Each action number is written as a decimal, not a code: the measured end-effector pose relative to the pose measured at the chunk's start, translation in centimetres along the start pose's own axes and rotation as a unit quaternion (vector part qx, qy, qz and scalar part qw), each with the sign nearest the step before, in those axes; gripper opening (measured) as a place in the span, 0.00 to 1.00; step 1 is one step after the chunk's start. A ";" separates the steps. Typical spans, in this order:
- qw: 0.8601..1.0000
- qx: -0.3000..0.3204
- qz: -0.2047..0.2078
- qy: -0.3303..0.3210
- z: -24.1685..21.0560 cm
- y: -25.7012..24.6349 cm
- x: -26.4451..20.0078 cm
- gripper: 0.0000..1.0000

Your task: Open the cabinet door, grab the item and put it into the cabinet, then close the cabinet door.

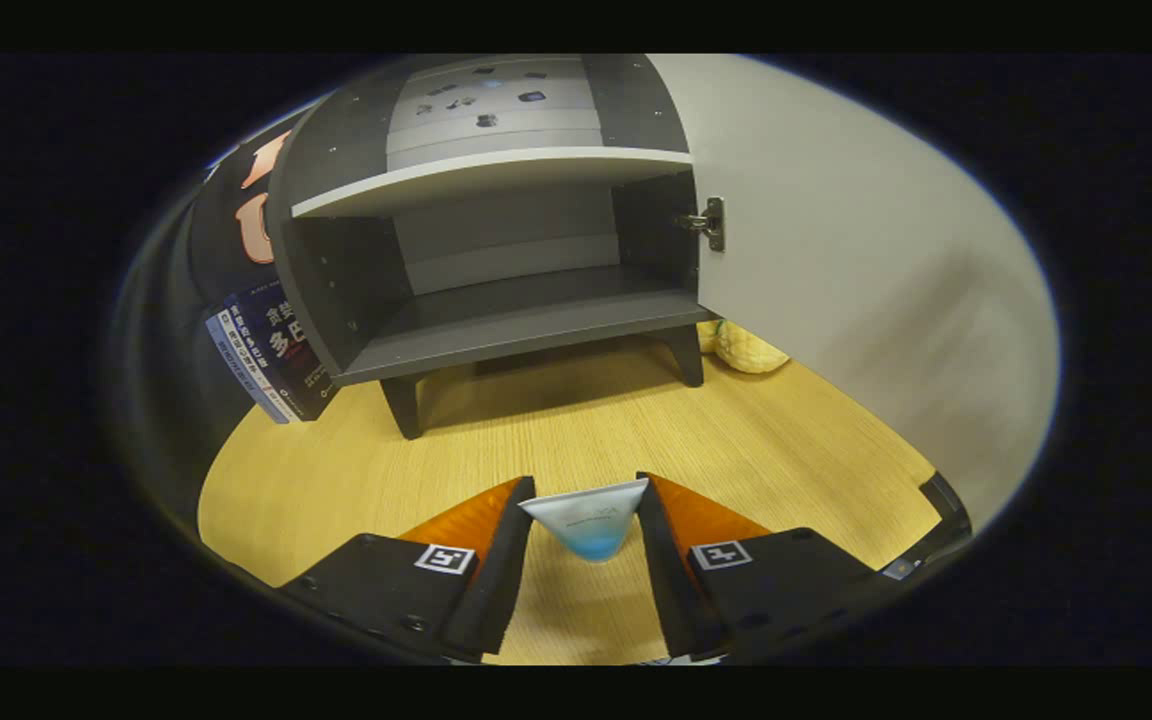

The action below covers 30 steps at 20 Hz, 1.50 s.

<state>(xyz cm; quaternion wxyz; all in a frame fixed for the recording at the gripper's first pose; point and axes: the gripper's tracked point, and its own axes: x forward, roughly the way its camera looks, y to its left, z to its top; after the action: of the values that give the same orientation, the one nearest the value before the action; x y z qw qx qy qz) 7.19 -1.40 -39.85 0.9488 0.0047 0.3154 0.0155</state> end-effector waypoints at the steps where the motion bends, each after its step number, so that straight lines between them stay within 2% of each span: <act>1: 1.000 0.007 0.001 -0.005 0.7 0.3 -0.4 0.65; 5: 1.000 0.011 0.006 -0.018 4.7 1.2 -2.8 0.64; 17: 0.995 -0.004 0.066 -0.080 22.1 7.9 -10.9 0.64; 23: 0.992 -0.016 0.070 -0.100 29.6 9.5 -11.0 0.64; 30: 0.991 -0.031 0.063 -0.116 35.6 11.4 -8.9 0.64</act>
<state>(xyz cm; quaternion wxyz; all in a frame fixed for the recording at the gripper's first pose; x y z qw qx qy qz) 21.04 9.74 -5.79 0.9757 -0.0029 0.2020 0.0842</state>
